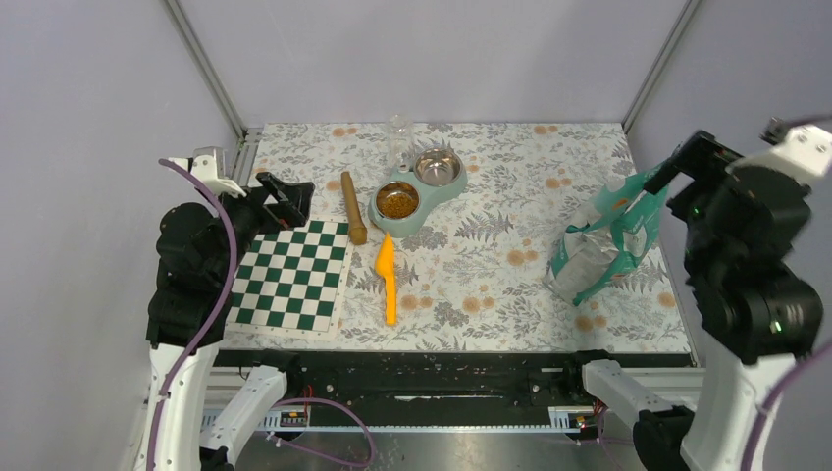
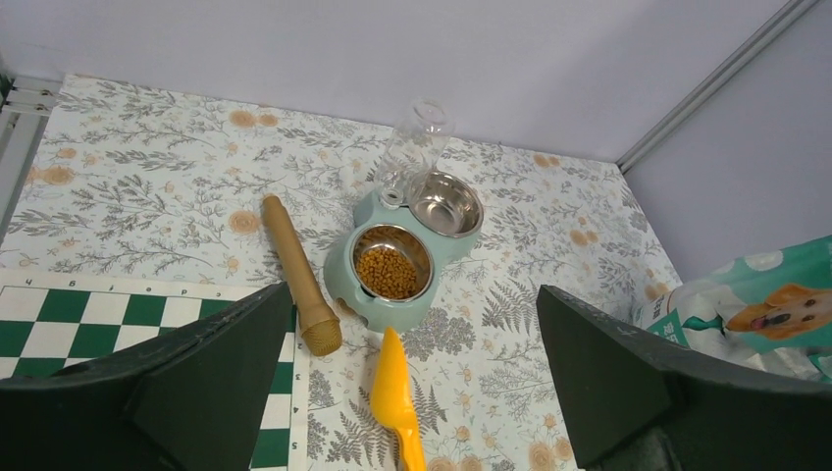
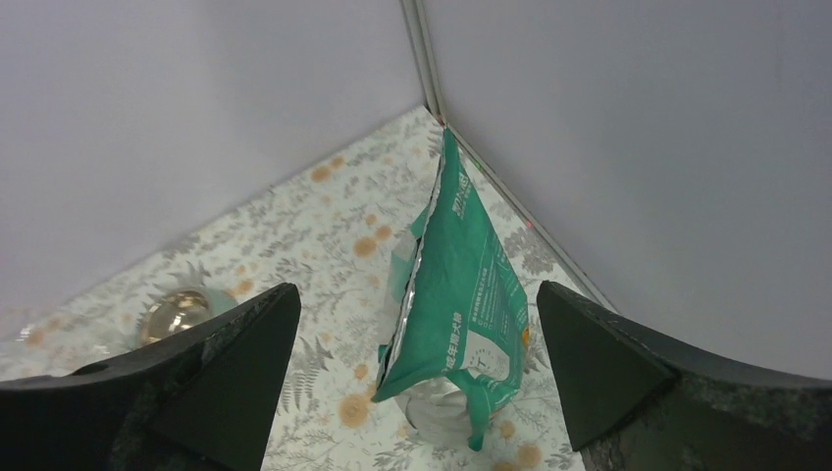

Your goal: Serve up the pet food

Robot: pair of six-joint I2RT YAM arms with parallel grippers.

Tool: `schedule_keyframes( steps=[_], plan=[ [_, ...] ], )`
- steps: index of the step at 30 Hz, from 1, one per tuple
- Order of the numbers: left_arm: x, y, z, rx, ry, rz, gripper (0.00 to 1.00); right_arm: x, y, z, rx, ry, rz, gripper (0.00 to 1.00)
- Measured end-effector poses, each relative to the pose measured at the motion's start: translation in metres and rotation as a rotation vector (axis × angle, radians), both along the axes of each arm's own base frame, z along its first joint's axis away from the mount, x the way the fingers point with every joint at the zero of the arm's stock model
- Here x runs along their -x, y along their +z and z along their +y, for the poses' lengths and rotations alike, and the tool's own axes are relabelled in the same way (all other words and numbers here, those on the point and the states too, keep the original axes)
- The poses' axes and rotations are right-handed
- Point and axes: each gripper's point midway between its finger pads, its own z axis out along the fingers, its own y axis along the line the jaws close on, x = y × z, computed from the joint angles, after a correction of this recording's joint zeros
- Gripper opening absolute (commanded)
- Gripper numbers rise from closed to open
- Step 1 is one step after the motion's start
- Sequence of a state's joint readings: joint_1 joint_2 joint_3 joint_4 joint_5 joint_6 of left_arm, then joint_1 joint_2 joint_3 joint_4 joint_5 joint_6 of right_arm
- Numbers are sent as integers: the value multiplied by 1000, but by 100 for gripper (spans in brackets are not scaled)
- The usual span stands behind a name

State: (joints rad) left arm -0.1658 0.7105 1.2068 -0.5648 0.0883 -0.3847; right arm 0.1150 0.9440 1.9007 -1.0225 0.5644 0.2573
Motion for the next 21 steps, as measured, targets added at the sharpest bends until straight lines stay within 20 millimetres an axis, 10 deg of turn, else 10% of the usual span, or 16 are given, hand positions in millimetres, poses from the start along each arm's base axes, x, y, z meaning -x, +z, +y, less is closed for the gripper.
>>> schedule_keyframes(
  steps=[7, 14, 21],
  plan=[
    [-5, -9, -4, -23, -20, 34, 99, -58, -47, -3, 4, -57, 218, 95],
    [-5, -15, -3, -43, -20, 51, 99, -65, -93, -29, -55, -174, 347, 89],
    [-6, -15, 0, -58, -7, 49, 99, -81, -138, -24, -159, -126, 452, 58]
  ],
)
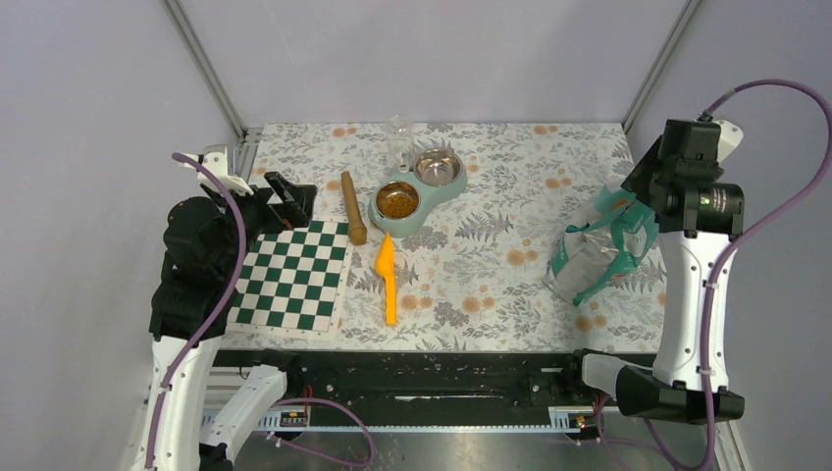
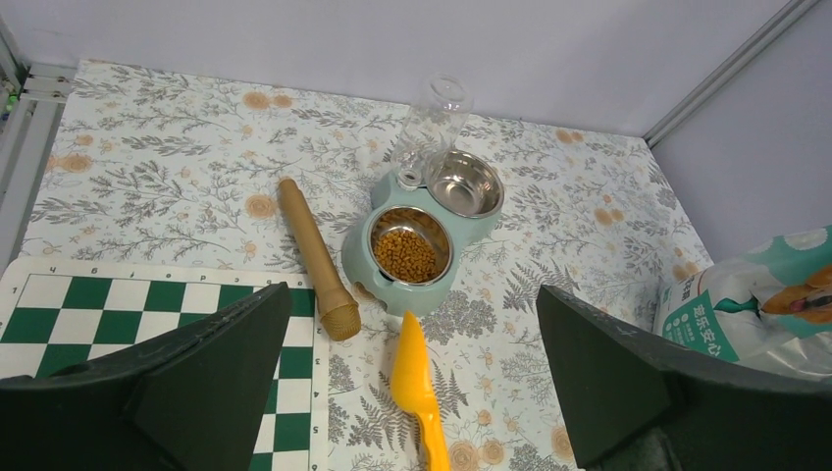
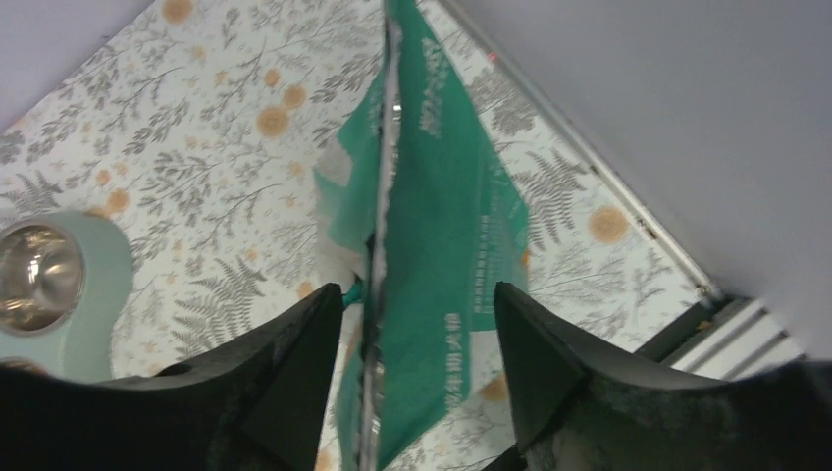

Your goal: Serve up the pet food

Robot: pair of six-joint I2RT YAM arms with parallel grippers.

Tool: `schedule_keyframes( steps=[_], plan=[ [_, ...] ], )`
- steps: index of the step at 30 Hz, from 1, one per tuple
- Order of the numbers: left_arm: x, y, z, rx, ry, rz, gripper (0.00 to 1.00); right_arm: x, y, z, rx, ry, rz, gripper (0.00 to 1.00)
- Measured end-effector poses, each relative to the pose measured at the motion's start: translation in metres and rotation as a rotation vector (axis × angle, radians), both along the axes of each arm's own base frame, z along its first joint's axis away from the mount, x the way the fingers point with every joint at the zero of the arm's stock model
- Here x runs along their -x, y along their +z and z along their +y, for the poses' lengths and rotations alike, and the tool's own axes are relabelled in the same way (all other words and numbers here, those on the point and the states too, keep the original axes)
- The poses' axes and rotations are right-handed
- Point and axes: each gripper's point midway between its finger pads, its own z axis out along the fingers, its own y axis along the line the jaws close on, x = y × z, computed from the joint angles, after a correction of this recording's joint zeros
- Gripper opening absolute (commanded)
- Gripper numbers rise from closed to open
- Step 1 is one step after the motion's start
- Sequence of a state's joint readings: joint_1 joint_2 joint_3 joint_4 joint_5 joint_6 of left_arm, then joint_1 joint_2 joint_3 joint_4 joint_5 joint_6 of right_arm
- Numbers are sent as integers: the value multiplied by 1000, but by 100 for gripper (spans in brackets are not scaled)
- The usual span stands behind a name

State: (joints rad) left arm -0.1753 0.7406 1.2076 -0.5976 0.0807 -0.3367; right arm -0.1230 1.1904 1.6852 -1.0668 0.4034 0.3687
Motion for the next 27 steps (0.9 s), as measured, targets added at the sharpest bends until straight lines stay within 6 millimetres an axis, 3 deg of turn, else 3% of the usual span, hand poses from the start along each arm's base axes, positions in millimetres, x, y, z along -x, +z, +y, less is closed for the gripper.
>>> schedule_keyframes(
  steps=[3, 5, 6, 12, 19, 25, 27],
  plan=[
    [0, -1, 1, -3, 6, 5, 99, -10, -11, 6, -35, 32, 29, 36],
    [0, -4, 2, -8, 9, 15, 99, -14, -15, 9, -49, 50, 40, 9],
    [0, -4, 2, -8, 10, 16, 99, -15, -16, 11, -58, 59, 40, 0],
    [0, -3, 2, -8, 11, 15, 99, -21, -15, 25, -114, 120, 19, 0],
    [5, 14, 0, 10, -7, -50, 99, -24, -7, 62, -233, 257, -31, 0],
    [3, 13, -10, 26, -58, -41, 99, -9, -1, 123, -269, 447, 9, 0],
    [3, 12, -13, 31, -71, -35, 99, -3, 0, 133, -281, 475, 22, 0]
  ],
)
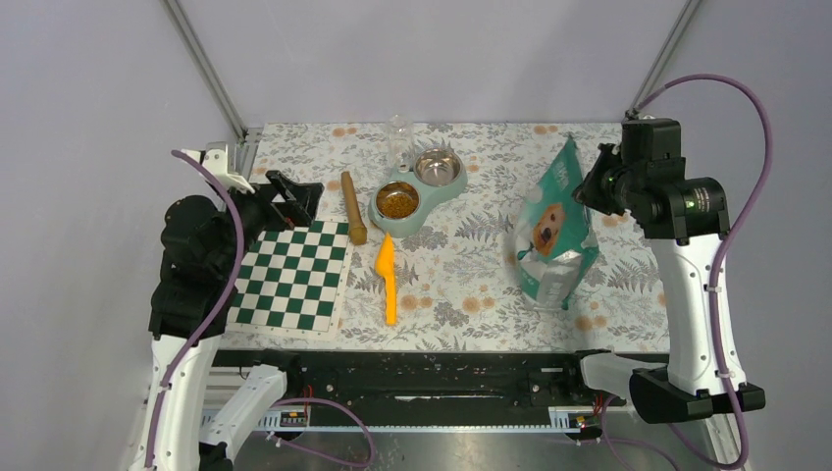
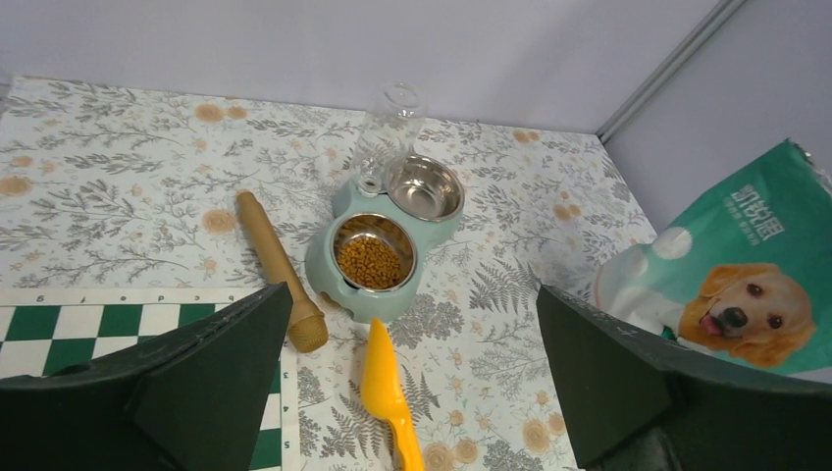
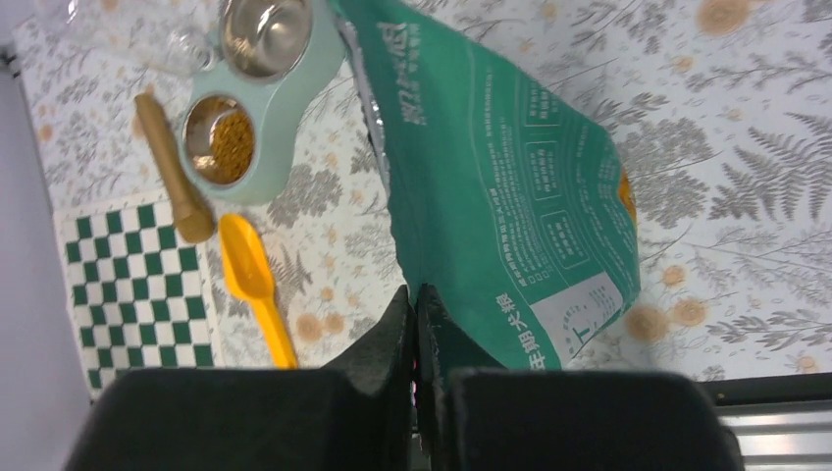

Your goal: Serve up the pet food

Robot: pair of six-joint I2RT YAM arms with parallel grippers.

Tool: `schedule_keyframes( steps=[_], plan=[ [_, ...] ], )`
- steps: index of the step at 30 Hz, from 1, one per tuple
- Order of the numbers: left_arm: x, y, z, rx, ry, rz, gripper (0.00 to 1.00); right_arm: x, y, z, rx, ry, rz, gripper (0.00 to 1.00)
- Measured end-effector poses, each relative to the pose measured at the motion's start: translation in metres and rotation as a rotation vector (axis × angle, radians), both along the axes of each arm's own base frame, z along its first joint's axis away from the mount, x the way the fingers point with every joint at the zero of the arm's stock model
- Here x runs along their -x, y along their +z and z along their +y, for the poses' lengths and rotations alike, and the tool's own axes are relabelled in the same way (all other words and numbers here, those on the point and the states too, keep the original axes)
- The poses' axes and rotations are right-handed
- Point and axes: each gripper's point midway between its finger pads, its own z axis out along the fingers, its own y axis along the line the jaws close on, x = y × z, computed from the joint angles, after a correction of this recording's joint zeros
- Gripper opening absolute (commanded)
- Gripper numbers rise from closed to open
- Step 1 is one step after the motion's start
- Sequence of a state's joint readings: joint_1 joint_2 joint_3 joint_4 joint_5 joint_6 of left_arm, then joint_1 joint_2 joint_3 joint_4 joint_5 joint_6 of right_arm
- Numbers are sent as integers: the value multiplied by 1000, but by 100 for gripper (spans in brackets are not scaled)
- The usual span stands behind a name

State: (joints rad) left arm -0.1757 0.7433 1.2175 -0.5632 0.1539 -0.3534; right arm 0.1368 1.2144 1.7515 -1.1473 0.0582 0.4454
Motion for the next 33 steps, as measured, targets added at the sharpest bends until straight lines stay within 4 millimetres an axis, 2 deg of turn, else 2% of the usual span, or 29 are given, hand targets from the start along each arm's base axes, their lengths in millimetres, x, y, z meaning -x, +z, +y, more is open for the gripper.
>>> schedule_keyframes(
  steps=[9, 15, 22, 23, 24, 25, 26, 27, 28, 30, 33],
  plan=[
    [4, 0, -13, 38, -70, 14, 99, 19, 4, 43, -100, 102, 35, 0],
    [8, -6, -25, 71, -131, 42, 99, 20, 9, 57, -165, 90, 41, 0],
    [8, -22, -35, 117, -178, 97, 98, 15, 10, 72, -204, 98, 35, 0],
    [7, -26, -37, 125, -184, 105, 98, 14, 8, 75, -202, 105, 35, 7],
    [7, -29, -38, 132, -191, 114, 98, 12, 6, 78, -204, 115, 27, 27],
    [6, -32, -41, 140, -198, 126, 98, 10, 4, 80, -205, 123, 18, 58],
    [5, -35, -42, 147, -205, 133, 98, 7, 3, 83, -210, 132, -3, 80],
    [5, -38, -45, 154, -215, 145, 98, 3, 4, 85, -221, 135, -32, 94],
    [4, -40, -47, 160, -223, 155, 98, -1, 8, 87, -226, 148, -78, 99],
    [3, -45, -51, 166, -236, 175, 98, -4, 15, 87, -224, 172, -160, 100],
    [-1, -50, -56, 168, -253, 196, 98, 2, 19, 78, -191, 188, -244, 100]
  ],
)
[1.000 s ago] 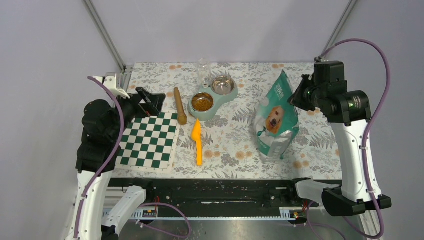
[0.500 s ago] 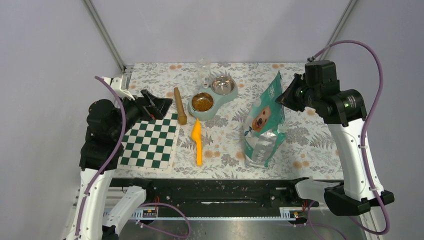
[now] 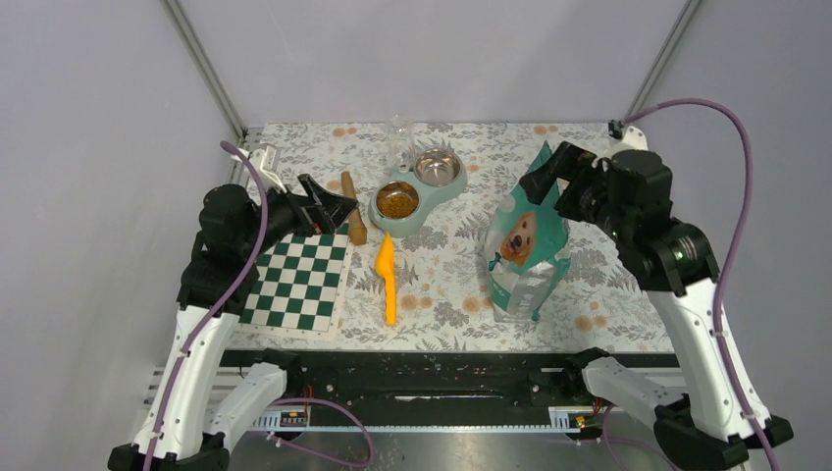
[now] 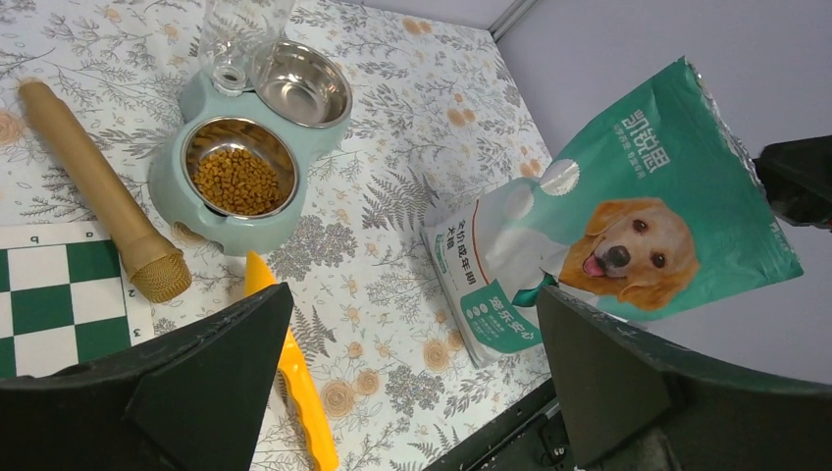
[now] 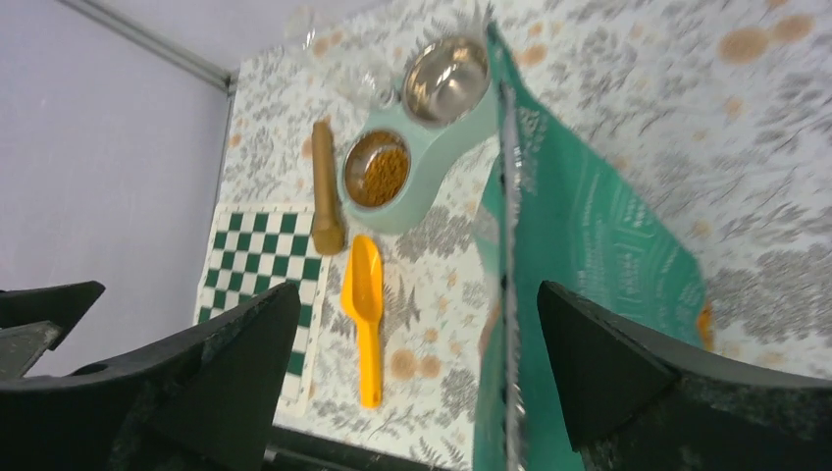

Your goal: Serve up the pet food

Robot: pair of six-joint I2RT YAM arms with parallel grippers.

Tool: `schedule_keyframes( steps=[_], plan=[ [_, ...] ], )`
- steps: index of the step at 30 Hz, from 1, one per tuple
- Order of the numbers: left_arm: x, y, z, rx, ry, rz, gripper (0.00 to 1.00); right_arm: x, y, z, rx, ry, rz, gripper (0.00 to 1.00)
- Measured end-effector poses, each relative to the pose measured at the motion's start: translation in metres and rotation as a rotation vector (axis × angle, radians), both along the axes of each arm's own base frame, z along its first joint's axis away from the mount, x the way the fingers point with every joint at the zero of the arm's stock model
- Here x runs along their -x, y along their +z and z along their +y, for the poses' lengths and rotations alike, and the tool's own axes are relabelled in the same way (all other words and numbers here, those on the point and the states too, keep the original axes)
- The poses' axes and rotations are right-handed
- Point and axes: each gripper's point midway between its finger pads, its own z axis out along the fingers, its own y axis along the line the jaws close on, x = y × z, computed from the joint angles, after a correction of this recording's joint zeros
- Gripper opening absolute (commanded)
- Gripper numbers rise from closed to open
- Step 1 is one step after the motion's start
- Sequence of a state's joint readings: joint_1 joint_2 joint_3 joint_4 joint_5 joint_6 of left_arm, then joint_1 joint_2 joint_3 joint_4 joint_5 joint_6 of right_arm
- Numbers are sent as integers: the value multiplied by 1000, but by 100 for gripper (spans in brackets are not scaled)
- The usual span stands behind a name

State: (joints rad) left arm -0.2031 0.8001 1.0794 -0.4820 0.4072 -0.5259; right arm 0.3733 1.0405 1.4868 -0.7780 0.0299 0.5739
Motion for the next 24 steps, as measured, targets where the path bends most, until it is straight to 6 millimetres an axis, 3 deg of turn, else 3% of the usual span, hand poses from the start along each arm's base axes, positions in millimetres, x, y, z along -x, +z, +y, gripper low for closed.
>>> schedule_keyframes(
  steps=[3, 6, 11, 20, 24],
  plan=[
    [-2, -2, -3, 0, -10, 7, 98, 8, 16, -14, 27, -30, -95, 98],
    [-4, -3, -3, 0, -12, 12, 95, 14, 34, -32, 45, -96, -161, 89],
    [-8, -9, -10, 3, -35, 36, 91, 23, 48, -58, 71, -211, -215, 81],
    [2, -39, -54, -9, -176, 129, 87, 37, 30, -133, 252, -500, -140, 75],
    [8, -47, -77, -18, -241, 146, 83, 36, -12, -150, 256, -556, -11, 48]
  ],
)
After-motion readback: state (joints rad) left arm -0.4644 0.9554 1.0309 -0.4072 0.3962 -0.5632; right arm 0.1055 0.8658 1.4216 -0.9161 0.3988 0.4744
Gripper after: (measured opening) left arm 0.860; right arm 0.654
